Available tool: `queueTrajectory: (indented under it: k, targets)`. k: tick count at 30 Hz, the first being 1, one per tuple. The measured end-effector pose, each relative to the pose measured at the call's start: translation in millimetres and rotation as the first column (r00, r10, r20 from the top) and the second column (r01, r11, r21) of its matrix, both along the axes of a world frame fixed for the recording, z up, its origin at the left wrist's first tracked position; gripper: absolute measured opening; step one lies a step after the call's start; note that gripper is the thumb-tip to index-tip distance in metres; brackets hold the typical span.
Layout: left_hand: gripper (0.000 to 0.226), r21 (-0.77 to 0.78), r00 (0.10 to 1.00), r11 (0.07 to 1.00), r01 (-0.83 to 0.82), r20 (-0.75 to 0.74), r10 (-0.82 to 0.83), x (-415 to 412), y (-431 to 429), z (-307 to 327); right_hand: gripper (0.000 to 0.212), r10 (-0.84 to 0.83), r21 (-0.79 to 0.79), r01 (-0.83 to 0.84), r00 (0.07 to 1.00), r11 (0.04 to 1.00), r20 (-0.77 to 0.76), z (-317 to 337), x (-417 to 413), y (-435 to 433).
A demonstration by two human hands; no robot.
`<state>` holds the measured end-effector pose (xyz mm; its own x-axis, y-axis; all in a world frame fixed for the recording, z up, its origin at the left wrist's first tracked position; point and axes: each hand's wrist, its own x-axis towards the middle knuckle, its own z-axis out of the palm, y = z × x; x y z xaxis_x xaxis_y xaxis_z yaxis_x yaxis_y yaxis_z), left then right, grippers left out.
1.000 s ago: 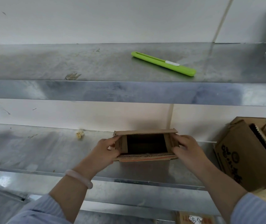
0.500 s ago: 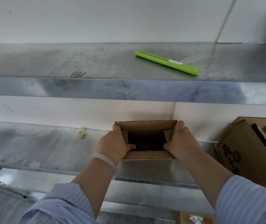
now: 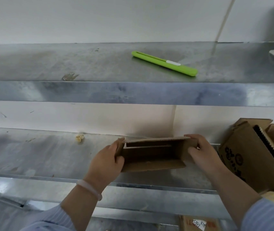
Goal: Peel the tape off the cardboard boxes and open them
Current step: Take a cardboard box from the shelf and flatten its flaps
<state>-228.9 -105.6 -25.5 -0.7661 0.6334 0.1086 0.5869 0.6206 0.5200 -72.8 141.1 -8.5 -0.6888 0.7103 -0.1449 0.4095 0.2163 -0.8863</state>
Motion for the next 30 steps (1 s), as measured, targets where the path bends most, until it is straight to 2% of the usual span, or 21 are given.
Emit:
queueTrajectory:
  k: [2, 3, 5, 7, 9, 11, 13, 15, 18, 21, 25, 27, 30]
  targets:
    - [0.050, 0.016, 0.999, 0.999, 0.032, 0.033, -0.032, 5, -8, -11, 0.039, -0.038, -0.132, 0.039, 0.999, 0.990, 0.004, -7, 9, 2]
    - [0.049, 0.021, 0.998, 0.998, 0.062, 0.027, -0.062, 7, -14, -18, 0.038, -0.082, -0.267, 0.074, 0.996, 0.961, -0.021, -10, 13, 1]
    - [0.051, -0.005, 0.989, 0.989, 0.147, 0.028, -0.147, 13, -22, -29, 0.027, -0.177, -0.527, 0.113, 0.982, 0.843, -0.073, -20, 22, 5]
    - [0.050, -0.071, 0.967, 0.966, 0.250, 0.073, -0.245, 20, -25, -38, 0.028, -0.165, -0.573, 0.111, 0.985, 0.812, -0.043, -30, 26, 7]
    - [0.051, -0.132, 0.945, 0.939, 0.318, 0.119, -0.303, 25, -23, -48, 0.032, 0.017, -0.407, 0.029, 0.994, 0.913, 0.111, -43, 26, 8]
    - [0.053, -0.188, 0.939, 0.922, 0.339, 0.133, -0.319, 29, -21, -59, 0.061, 0.164, -0.185, -0.114, 0.944, 0.976, 0.287, -53, 24, 4]
    - [0.058, -0.246, 0.944, 0.912, 0.329, 0.112, -0.310, 30, -16, -67, 0.080, 0.174, -0.086, -0.154, 0.922, 0.984, 0.347, -60, 24, -1]
    - [0.062, -0.272, 0.949, 0.910, 0.314, 0.091, -0.300, 30, -8, -69, 0.090, 0.186, -0.068, -0.173, 0.911, 0.983, 0.369, -68, 27, -3]
    - [0.073, -0.405, 0.940, 0.854, 0.325, 0.044, -0.337, 28, 9, -75, 0.096, 0.231, -0.031, -0.246, 0.849, 0.969, 0.476, -79, 31, -5]
    - [0.077, -0.505, 0.948, 0.823, 0.262, -0.025, -0.317, 25, 21, -89, 0.094, 0.219, 0.052, -0.294, 0.808, 0.954, 0.546, -86, 27, -7]
    - [0.067, -0.468, 0.962, 0.866, 0.176, -0.104, -0.252, 19, 31, -100, 0.085, 0.166, 0.241, -0.454, 0.690, 0.858, 0.705, -89, 15, -3]
    - [0.072, -0.478, 0.956, 0.863, 0.166, -0.135, -0.259, 15, 35, -102, 0.082, 0.146, 0.310, -0.504, 0.677, 0.806, 0.722, -91, 8, -3]
    - [0.089, -0.518, 0.955, 0.838, 0.171, -0.120, -0.270, 6, 42, -104, 0.088, 0.238, 0.314, -0.584, 0.679, 0.749, 0.695, -95, -6, -6]
